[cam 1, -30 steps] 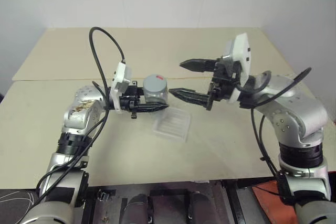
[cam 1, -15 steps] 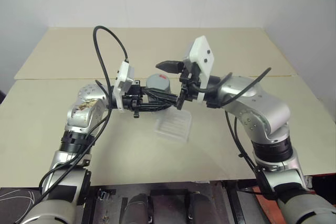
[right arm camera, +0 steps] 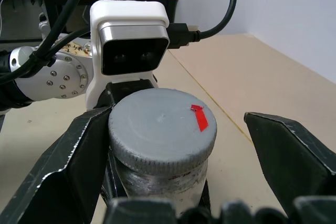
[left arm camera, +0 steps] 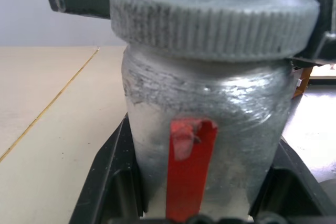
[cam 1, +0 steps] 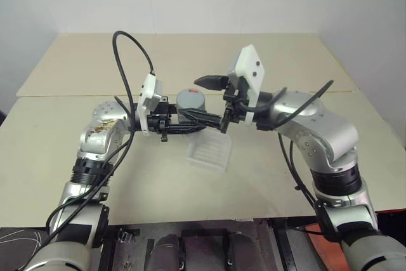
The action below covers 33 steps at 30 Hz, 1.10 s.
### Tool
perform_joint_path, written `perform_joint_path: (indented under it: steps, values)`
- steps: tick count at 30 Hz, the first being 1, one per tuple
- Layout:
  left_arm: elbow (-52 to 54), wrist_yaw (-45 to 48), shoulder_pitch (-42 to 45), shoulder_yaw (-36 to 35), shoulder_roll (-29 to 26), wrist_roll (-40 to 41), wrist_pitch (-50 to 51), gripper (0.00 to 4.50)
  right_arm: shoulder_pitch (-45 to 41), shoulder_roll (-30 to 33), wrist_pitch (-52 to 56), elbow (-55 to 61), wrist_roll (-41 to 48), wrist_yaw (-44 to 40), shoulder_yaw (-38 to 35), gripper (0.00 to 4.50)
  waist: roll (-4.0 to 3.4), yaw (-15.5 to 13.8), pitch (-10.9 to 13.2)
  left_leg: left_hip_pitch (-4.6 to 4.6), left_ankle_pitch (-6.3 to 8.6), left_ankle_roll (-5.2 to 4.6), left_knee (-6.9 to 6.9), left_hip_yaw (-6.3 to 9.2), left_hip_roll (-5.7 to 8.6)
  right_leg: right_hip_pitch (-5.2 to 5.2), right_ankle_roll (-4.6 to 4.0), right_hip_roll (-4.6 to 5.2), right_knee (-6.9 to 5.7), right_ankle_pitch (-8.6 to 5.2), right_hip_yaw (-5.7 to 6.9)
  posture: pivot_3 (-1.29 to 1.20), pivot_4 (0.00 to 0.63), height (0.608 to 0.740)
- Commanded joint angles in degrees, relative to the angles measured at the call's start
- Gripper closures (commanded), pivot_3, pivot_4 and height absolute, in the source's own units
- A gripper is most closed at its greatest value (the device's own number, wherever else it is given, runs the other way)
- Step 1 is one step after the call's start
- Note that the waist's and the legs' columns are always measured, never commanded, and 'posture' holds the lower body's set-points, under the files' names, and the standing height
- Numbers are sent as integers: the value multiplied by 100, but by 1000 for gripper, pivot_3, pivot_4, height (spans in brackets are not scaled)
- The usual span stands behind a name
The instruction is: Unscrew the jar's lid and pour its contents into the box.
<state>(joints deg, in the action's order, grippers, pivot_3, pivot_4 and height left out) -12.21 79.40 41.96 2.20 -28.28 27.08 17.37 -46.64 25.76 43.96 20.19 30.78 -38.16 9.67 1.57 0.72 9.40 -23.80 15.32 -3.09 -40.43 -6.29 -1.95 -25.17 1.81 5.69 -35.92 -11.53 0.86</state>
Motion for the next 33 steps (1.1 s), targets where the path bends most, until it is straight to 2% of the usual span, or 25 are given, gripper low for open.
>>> perform_joint_path:
  steps: [1, 26, 33]
  values:
    - [166, 144, 98, -83, -44, 113, -154, 2569, -24, 193, -71, -64, -53, 183, -618, 5, 0, -1, 0, 0, 0, 0, 0, 0, 0, 0, 0, 0, 0, 0, 0, 0, 150, 740]
    - [377, 187, -42, -153, -151, 174, -10, 2569, 260, 513, -82, -5, 184, 214, -954, 5, 0, -1, 0, 0, 0, 0, 0, -1, -1, 0, 0, -1, 4, 0, 0, 0, 150, 740]
    - [369, 187, -71, -162, -157, 171, -7, 2569, 441, 713, -44, 324, 399, -73, -1024, 5, 0, 2, 0, 0, 1, -2, 0, 0, 0, 0, 0, 0, 5, 0, -2, 0, 150, 740]
